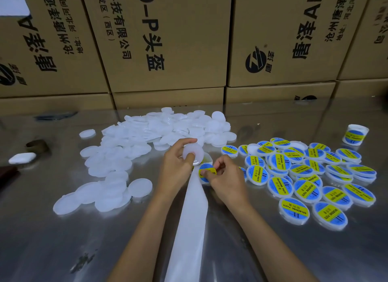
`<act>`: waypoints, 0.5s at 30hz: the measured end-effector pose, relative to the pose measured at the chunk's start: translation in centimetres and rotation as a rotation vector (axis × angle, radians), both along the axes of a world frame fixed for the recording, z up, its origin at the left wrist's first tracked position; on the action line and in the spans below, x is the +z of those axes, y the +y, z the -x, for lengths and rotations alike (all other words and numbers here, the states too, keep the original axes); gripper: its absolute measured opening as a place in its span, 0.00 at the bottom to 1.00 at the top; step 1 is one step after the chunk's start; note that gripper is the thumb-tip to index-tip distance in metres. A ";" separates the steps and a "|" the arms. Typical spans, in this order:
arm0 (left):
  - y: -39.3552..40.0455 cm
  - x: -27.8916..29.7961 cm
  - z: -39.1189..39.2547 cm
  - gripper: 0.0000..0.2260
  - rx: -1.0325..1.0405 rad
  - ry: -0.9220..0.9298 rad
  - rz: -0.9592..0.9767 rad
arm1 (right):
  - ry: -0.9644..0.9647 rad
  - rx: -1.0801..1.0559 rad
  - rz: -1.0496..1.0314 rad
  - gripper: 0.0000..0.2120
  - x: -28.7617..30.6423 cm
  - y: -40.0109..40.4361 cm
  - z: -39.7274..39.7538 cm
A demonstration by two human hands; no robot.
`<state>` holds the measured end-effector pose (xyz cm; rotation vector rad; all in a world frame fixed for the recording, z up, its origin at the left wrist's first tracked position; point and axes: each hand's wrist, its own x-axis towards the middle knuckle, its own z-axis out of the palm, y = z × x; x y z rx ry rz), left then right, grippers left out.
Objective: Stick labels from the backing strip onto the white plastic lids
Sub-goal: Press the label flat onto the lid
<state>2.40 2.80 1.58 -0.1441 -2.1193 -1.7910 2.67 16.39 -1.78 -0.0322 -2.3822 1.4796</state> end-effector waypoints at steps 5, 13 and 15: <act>0.0 0.3 0.0 0.21 -0.094 0.013 -0.117 | 0.027 0.032 0.009 0.14 0.2 0.0 -0.4; 0.3 0.6 -0.5 0.20 -0.138 0.024 -0.083 | 0.074 0.190 -0.016 0.08 0.9 0.0 -1.7; 0.2 0.7 -0.5 0.18 -0.153 0.004 -0.123 | 0.035 0.228 0.029 0.07 1.1 -0.1 -2.0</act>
